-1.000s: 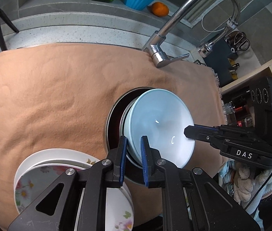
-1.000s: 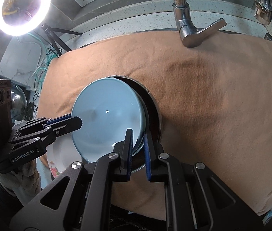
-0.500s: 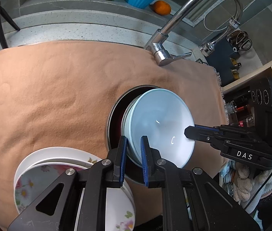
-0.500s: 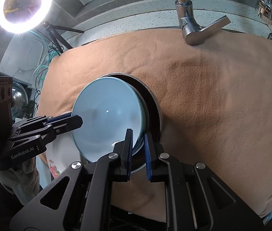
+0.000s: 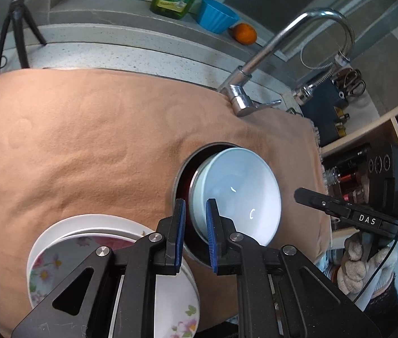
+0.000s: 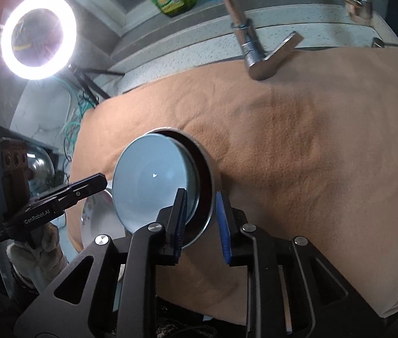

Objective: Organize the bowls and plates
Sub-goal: 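Grip the nested bowls' rims with both grippers and lift them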

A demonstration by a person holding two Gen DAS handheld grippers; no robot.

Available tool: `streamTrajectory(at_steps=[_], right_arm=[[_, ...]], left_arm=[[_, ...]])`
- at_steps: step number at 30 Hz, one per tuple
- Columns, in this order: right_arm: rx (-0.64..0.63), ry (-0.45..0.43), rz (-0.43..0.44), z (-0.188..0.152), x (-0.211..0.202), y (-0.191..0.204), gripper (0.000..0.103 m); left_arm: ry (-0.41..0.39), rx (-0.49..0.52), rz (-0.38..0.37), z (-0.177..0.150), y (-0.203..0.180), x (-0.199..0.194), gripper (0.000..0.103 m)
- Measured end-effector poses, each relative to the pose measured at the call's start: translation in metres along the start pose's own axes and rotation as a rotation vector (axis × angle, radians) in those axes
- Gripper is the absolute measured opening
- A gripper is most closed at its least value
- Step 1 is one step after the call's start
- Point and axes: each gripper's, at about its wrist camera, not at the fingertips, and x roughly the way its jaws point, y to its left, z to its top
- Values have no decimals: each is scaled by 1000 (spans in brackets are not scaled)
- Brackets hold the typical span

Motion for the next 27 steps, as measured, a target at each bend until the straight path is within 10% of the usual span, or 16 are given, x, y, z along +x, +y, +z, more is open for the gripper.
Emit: streamTrajectory(at_steps=[27], right_arm=[[14, 104, 55, -4, 49, -15, 21]], left_arm=[[55, -56, 55, -13, 10, 31, 13]])
